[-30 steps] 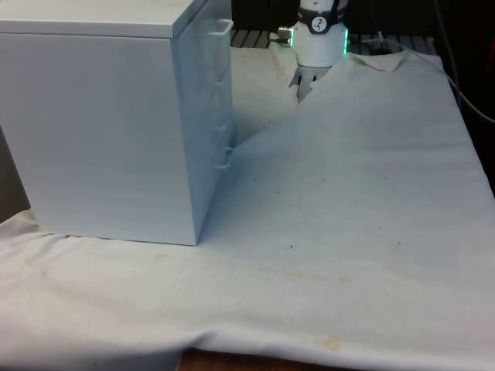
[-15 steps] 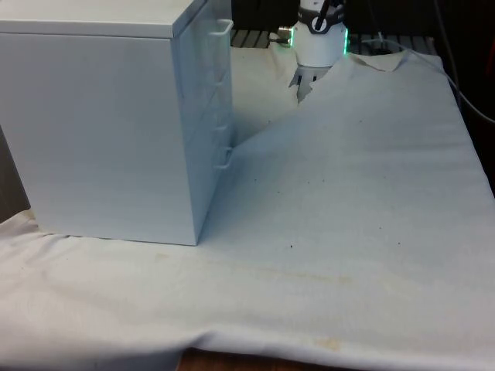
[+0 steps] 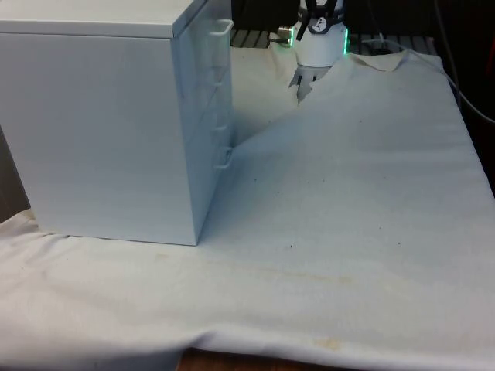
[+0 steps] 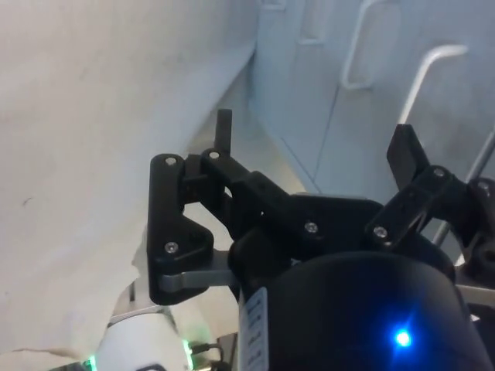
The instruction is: Open the drawer, then close it.
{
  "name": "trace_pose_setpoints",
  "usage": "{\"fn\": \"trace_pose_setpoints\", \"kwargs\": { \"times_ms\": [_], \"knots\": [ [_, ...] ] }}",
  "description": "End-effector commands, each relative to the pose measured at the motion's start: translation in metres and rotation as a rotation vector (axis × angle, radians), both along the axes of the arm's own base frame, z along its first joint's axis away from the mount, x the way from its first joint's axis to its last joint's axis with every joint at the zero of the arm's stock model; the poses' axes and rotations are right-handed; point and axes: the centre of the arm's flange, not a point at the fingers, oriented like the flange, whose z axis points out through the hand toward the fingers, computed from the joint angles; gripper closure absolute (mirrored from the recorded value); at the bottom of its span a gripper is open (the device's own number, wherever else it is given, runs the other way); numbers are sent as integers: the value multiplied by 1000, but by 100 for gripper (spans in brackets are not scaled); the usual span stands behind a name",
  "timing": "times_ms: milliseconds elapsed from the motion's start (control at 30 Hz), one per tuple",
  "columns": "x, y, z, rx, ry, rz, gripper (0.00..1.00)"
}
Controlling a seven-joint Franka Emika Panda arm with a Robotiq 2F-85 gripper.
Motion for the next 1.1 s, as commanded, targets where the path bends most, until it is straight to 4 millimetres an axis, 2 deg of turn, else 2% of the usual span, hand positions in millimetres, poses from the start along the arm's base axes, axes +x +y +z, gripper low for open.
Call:
{"fn": "trace_pose_setpoints", "kwargs": {
  "times_ms": [0,267,733,933,967,1000,1033,1067],
  "knots": [
    [0,-1,-1,-3,0,0,0],
    [2,-15,-7,-83,-3,24,0],
    [6,-21,-22,-132,-12,39,0],
    [6,-22,-24,-136,-1,34,36],
    [7,-21,-25,-144,-15,41,36],
    [7,-21,-25,-145,-16,41,40],
    [6,-22,-25,-149,-17,42,51],
    [6,-22,-25,-152,-17,41,56]
  ]
}}
